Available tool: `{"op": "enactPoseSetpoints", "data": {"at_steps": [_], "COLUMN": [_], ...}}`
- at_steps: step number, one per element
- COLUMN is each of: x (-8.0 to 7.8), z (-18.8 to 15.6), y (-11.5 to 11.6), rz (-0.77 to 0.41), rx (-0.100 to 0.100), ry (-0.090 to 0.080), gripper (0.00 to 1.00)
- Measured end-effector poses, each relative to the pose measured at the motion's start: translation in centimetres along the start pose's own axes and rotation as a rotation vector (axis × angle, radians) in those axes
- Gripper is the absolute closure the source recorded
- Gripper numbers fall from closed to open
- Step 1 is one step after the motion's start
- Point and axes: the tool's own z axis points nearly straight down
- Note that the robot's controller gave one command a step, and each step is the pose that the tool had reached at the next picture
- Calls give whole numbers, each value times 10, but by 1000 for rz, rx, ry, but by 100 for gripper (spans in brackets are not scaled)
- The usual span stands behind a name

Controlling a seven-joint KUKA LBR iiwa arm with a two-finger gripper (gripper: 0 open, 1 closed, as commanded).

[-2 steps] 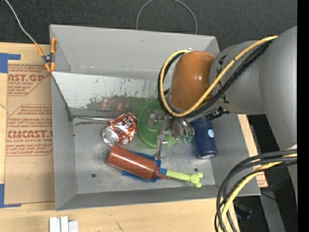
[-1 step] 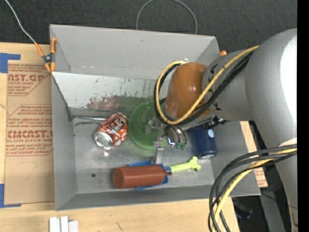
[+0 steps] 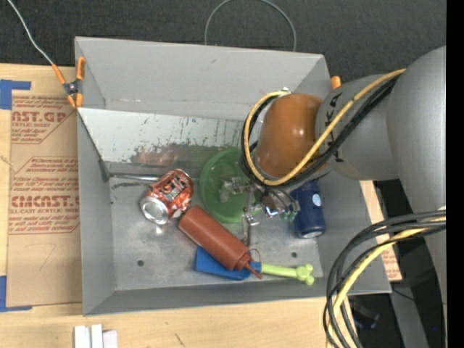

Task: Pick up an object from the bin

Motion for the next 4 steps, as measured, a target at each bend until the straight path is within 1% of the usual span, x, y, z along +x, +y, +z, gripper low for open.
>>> {"op": "enactPoseSetpoints", "data": {"at_steps": [1,2,3,4], "x": [25,18,18,4], "z": [0,0,0,-32], "y": [15,21,22,26], "rz": [322,-188,-188,-315], "rx": [-2,-1,-1,0], "ry": [-1,-4,-4,-8], "gripper": [0,100,100,100]}}
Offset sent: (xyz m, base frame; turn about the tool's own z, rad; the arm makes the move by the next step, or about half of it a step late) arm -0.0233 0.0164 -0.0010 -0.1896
